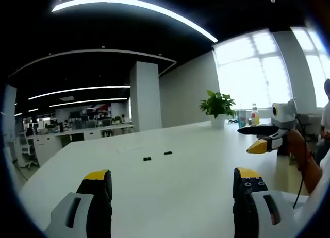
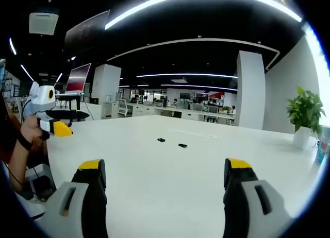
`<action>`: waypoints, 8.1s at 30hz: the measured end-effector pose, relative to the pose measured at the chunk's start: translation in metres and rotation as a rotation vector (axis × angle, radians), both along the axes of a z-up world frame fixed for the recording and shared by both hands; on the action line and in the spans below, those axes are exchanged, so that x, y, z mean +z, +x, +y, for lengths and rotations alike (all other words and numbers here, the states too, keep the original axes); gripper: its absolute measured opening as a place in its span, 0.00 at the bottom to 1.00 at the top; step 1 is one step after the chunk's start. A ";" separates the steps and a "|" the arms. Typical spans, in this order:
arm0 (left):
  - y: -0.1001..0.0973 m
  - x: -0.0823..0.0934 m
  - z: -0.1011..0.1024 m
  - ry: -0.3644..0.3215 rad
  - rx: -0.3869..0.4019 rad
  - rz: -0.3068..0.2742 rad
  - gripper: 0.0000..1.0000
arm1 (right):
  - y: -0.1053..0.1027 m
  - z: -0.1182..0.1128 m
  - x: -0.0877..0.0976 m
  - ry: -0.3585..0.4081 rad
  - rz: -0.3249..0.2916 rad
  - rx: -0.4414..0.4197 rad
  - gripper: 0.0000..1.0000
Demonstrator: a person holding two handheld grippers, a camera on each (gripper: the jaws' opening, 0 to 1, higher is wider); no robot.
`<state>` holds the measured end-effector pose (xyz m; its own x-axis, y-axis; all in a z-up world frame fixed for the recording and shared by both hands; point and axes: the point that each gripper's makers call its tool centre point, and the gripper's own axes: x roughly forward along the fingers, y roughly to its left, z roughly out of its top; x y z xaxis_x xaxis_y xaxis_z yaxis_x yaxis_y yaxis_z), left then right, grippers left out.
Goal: Snap the two parts of the plastic buckle together until the buckle closes and remains connected.
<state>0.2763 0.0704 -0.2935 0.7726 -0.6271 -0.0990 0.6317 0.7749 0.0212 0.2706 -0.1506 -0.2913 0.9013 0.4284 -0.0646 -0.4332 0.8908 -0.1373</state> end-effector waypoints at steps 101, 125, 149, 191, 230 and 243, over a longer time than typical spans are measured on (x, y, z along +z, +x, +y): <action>0.020 -0.007 -0.003 0.000 -0.022 0.006 0.99 | 0.022 0.012 0.004 0.001 -0.036 0.040 0.89; 0.038 0.002 -0.001 -0.004 0.016 -0.047 0.97 | 0.039 0.013 0.001 -0.005 -0.019 0.049 0.88; 0.052 0.001 -0.013 -0.041 -0.019 -0.013 0.96 | 0.060 0.018 0.001 -0.013 -0.007 0.056 0.86; 0.079 0.010 -0.030 -0.028 -0.038 0.011 0.96 | 0.101 0.034 0.017 -0.038 -0.007 0.078 0.84; 0.112 0.005 -0.042 -0.018 -0.054 0.054 0.95 | 0.136 0.034 0.020 0.011 0.016 0.080 0.82; 0.121 0.005 -0.045 -0.014 -0.058 0.063 0.95 | 0.142 0.032 0.030 -0.014 -0.010 0.073 0.82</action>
